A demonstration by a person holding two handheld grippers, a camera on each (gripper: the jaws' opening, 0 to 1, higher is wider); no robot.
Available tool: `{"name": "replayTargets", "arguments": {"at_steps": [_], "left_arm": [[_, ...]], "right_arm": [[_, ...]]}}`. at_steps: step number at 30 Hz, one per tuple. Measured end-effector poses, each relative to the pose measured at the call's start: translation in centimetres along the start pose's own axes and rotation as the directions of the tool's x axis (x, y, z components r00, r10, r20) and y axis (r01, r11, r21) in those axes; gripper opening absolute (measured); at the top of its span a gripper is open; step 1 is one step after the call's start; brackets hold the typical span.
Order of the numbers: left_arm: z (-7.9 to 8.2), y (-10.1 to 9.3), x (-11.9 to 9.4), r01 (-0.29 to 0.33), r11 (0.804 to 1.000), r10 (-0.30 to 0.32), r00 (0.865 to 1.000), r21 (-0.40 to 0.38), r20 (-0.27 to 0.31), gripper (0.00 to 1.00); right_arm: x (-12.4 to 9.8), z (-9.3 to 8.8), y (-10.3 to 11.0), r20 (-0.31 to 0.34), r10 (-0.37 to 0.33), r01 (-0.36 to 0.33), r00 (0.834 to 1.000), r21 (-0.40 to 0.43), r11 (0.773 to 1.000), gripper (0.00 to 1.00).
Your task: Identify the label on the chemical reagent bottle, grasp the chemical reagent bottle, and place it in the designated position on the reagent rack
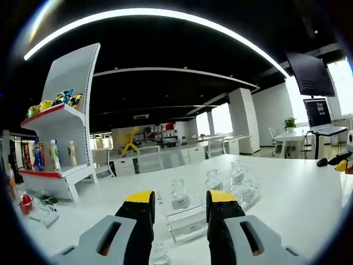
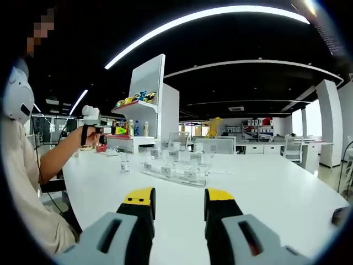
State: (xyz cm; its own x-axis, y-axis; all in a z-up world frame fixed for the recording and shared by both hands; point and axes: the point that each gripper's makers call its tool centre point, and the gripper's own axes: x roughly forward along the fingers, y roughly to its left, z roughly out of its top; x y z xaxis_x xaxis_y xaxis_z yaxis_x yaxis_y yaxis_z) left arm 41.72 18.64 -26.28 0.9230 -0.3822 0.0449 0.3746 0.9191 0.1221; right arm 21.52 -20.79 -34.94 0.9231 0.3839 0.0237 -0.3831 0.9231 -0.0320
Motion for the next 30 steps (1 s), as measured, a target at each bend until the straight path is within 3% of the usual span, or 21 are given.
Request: {"name": "replayTargets", "arguments": {"at_steps": [14,22,30], "left_arm": [[-0.1,-0.4,-4.7,0.012,1.000,-0.013,1.000,0.005,0.020,0.37],[-0.2,-0.1,-7.6,-0.017,1.000,0.016,0.999,0.012,0.041,0.37],[-1.4,0.4,-9.8,-0.019,1.000,0.019,1.000,0.006,0.025,0.38]], "right_arm": [[-1.0,1.8,0.9,0.035,0.007,-0.006,0.999,-0.030,1.000,0.35],[-1.4,1.9,0.9,0.046,0.008,-0.006,0.999,-0.028,1.000,0.35],[-2.0,2.5,1.0,0.058,0.007,-0.005,0.998,-0.032,0.999,0.35]]}}
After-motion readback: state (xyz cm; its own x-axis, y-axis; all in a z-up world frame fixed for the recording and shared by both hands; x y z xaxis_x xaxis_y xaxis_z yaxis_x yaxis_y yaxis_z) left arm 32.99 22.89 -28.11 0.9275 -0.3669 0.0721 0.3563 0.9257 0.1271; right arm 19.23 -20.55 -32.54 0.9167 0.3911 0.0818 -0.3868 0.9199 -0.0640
